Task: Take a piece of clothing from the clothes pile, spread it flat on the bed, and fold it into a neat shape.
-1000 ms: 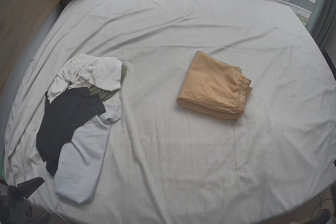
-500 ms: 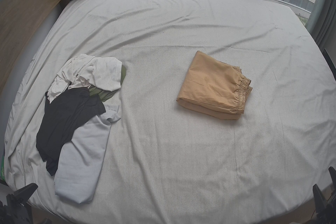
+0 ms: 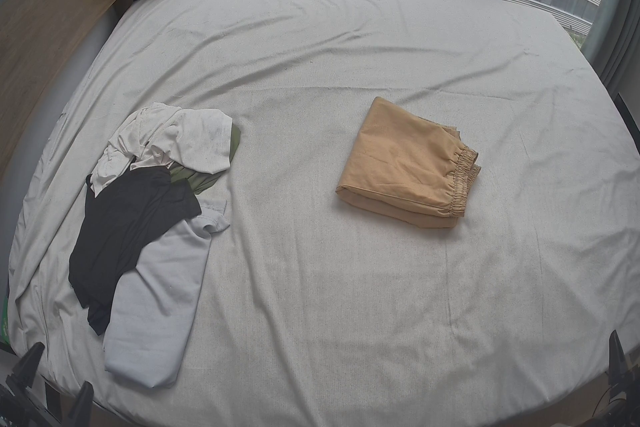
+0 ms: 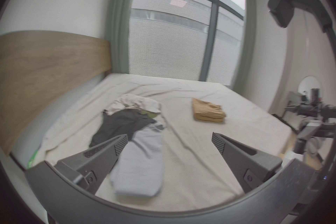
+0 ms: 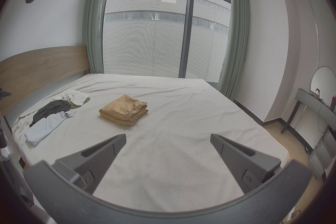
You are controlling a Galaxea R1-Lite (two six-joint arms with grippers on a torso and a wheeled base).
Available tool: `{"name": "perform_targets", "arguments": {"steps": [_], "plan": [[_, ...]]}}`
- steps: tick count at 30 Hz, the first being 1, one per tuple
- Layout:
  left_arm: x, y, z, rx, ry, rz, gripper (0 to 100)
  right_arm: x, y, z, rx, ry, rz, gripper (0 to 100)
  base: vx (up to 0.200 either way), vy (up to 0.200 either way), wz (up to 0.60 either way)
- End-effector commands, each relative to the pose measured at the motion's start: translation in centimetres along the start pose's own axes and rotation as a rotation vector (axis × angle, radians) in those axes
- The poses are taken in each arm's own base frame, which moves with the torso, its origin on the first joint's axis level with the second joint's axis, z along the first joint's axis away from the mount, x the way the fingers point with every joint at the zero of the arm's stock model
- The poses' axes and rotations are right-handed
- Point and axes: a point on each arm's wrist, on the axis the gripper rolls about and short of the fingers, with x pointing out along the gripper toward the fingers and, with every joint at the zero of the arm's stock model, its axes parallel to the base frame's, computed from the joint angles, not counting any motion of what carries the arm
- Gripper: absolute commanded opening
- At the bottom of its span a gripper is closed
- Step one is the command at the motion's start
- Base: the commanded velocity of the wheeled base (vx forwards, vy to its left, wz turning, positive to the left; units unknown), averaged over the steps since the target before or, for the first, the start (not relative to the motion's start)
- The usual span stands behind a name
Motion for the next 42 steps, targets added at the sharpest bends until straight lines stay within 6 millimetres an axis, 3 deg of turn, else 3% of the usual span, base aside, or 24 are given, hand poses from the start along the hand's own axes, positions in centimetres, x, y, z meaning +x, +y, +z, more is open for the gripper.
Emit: {"name": "perform_targets", "arguments": {"steps": [1,14,19,27,42], "plan": [[-0.22,0.35,-1.26,0.032,0.052,0.168,100,0.02,0.07,-0.22,-0.010,-0.016,0.025,100,0.000,0.000,0.00],[-0.19,0.32,-1.10,0.036,0.034,0.152,100,0.02,0.16,-0.27,0.029,-0.013,0.065,100,0.000,0.000,0.00],[-0.19,0.32,-1.10,0.033,0.034,0.153,100,0.01,0.37,-0.24,0.037,-0.023,0.155,100,0.000,0.000,0.00],[-0.19,0.32,-1.09,0.030,0.032,0.152,100,0.06,0.34,-0.85,0.047,0.069,0.125,100,0.000,0.000,0.00],[-0.19,0.32,-1.09,0.039,0.033,0.150,100,0.08,0.36,-0.84,0.058,0.054,0.136,100,0.000,0.000,0.00]]}}
